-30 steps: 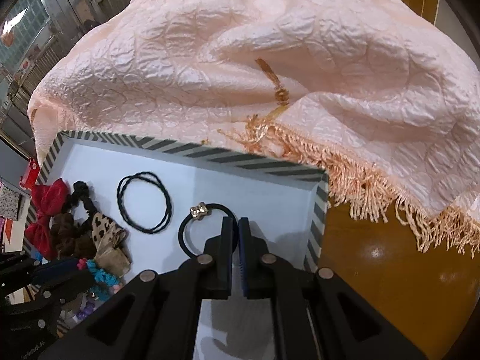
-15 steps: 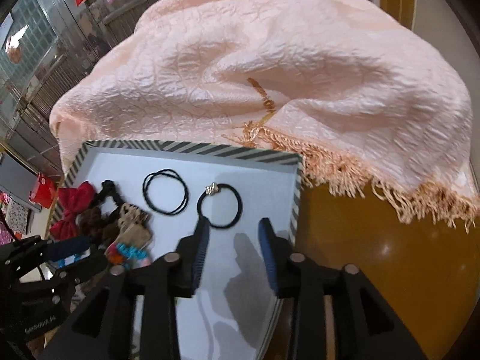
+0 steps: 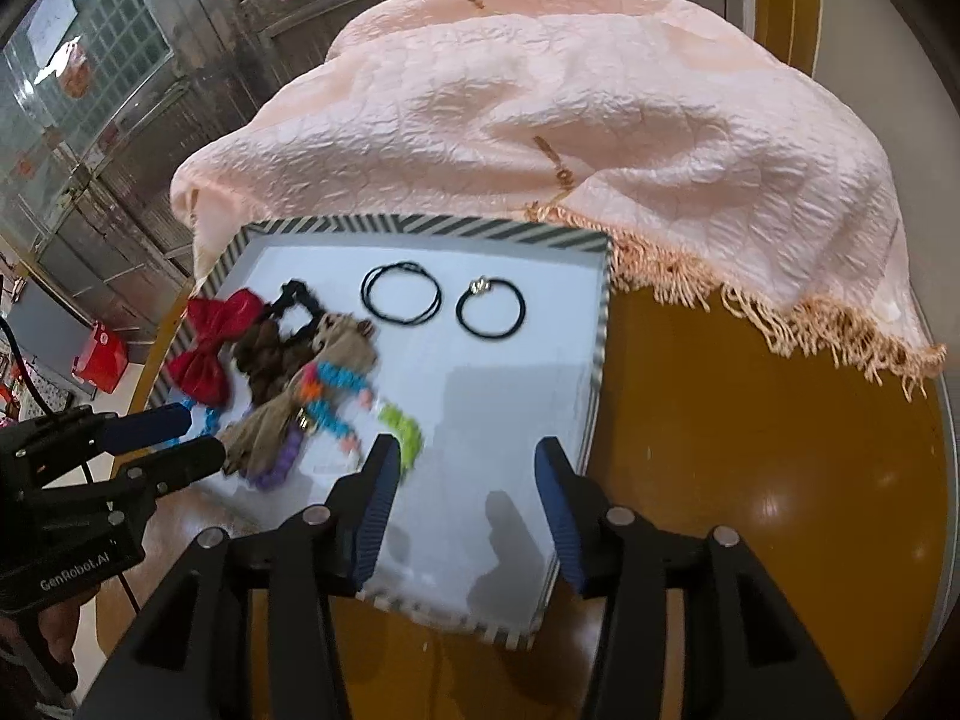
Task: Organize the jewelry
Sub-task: 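Release the flower bracelet and charm hair tie into the tray with both tools, then grasp the round bead bracelet with the right tool while the left tool approaches the amber bracelet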
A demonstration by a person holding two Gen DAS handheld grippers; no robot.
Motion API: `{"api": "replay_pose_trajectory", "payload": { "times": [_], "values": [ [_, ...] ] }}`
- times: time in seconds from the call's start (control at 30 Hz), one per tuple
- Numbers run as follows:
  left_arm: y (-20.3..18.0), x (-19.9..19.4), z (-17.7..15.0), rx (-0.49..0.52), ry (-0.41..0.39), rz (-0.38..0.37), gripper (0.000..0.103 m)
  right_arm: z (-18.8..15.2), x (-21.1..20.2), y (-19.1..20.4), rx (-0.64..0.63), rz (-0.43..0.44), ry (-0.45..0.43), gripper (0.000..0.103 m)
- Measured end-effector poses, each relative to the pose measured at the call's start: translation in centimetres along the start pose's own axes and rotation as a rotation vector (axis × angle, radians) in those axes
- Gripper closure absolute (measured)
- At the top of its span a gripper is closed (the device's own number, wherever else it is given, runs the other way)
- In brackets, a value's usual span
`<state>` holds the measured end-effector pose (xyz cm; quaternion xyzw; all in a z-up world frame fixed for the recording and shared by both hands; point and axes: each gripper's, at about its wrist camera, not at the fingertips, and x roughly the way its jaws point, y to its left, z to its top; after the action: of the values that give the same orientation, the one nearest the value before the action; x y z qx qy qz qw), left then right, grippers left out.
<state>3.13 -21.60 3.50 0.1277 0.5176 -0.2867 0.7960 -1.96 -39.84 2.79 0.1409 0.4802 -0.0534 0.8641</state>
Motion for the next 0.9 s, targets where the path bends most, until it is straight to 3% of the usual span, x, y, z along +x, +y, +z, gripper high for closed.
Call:
{"api": "replay_pose_trajectory", "payload": {
  "times": [0.47, 0.9],
  "values": [
    [-1.4, -2.3, -7.3, 0.047, 0.047, -0.062, 0.080, -8.8, -4.1, 0.3, 0.009, -0.051, 0.036, 0.050],
    [-2.2, -1.5, -12.1, 0.093, 0.124, -0.113, 0.079, -17.1, -4.7, 0.5, -0.011, -0.084, 0.136, 0.050]
  ]
}}
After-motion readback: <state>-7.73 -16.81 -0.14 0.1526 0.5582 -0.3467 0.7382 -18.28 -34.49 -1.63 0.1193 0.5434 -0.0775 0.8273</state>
